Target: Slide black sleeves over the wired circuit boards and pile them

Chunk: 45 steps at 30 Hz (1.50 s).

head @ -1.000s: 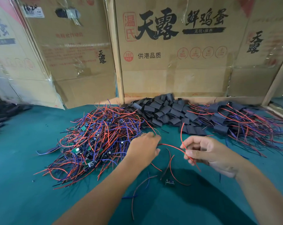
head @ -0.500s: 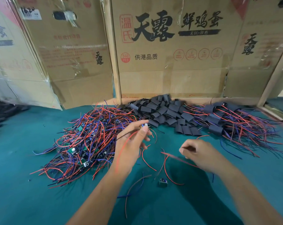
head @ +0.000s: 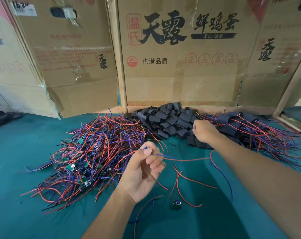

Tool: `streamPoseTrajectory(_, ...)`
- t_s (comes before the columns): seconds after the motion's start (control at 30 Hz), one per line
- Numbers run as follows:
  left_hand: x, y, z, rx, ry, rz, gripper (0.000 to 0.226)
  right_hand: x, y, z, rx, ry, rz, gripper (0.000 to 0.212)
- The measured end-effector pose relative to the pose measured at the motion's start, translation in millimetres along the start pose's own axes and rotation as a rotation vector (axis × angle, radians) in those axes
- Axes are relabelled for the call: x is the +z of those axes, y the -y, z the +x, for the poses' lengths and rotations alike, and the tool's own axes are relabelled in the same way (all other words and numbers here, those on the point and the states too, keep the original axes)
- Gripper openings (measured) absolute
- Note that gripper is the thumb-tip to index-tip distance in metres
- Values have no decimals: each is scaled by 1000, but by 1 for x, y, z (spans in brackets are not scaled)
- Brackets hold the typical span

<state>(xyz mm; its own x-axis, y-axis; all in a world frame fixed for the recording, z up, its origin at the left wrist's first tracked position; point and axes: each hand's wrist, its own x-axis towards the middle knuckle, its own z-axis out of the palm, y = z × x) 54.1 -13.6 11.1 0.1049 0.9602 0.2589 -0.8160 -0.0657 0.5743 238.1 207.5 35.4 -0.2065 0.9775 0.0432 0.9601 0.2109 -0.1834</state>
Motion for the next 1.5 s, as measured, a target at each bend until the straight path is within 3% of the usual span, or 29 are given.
streamPoseTrajectory(0.1, -2, 1, 1, 6, 19, 54, 33, 0, -1, 10, -12, 89, -93, 46)
streamPoseTrajectory(0.27, -1, 3, 3, 4, 36, 152, 35, 7, -1, 23, -1, 42, -24, 37)
streamPoseTrajectory(0.4, -4, 2, 3, -3, -6, 225, 33, -2, -8, 10, 2, -35, 117, 14)
streamPoseTrajectory(0.53, -3, -2, 2, -20, 14, 154, 27, -13, -8, -42, 45, -124, 733, 14)
streamPoseTrajectory(0.7, -1, -1, -4, -142, 193, 14, 22, 7, 22, -143, -84, 342, 1327, 13)
streamPoseTrajectory(0.8, 1, 1, -6, -172, 292, 24, 27, 17, 37, -178, -118, 486, 1587, 22)
streamPoseTrajectory(0.93, -1, 4, -6, -208, 305, 143, 40, 19, 42, -193, -287, 506, 1644, 24)
streamPoseTrajectory(1.1, -1, 2, -5, -225, 295, 148, 39, 25, 35, -193, -420, 613, 1745, 25)
streamPoseTrajectory(1.23, 1, -3, -5, -229, 306, 173, 45, 33, 33, -187, -416, 701, 1738, 22)
streamPoseTrajectory(1.5, -1, -8, -7, -250, 343, 263, 47, 36, 36, -186, -451, 687, 1763, 20)
